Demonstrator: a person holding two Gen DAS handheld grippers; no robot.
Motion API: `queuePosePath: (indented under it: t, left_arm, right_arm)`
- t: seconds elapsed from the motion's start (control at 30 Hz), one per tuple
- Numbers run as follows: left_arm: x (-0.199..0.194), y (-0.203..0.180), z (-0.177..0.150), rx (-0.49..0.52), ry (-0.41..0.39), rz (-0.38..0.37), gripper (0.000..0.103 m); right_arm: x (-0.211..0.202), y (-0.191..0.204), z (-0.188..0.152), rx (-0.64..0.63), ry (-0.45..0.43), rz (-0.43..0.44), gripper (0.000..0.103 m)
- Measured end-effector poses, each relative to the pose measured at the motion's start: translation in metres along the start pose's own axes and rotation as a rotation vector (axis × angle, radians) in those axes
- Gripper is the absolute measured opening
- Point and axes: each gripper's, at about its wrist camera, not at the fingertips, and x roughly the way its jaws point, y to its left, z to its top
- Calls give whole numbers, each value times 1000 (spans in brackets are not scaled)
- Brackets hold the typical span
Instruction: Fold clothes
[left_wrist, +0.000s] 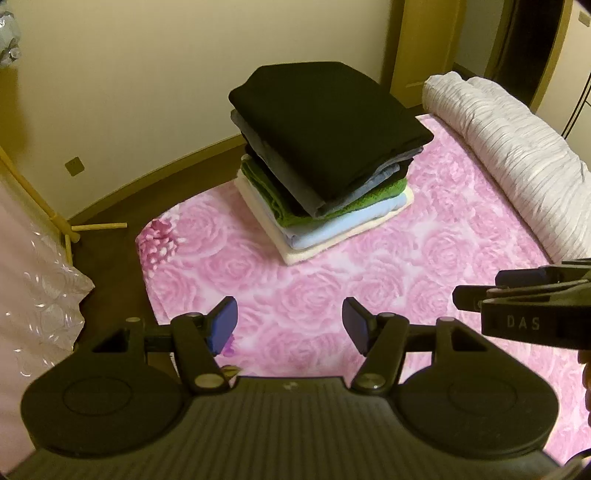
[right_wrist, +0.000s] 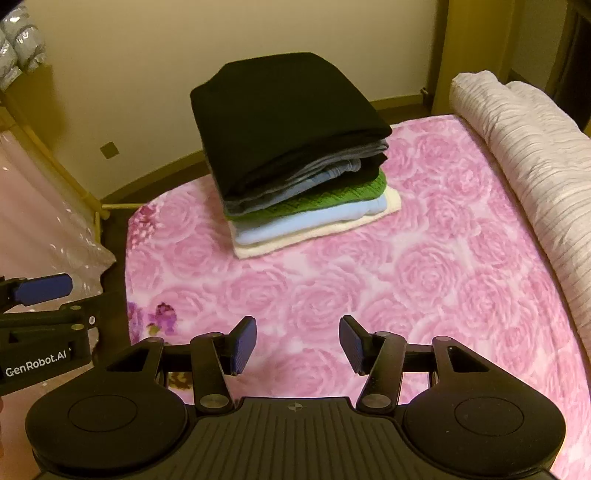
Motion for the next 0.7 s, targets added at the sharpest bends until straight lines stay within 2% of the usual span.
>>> queuePosePath:
  t: [0.7]
  left_arm:
    - [54, -14, 11, -3, 32, 30, 59]
  right_arm:
    - [50, -34, 23, 2, 53, 2, 54]
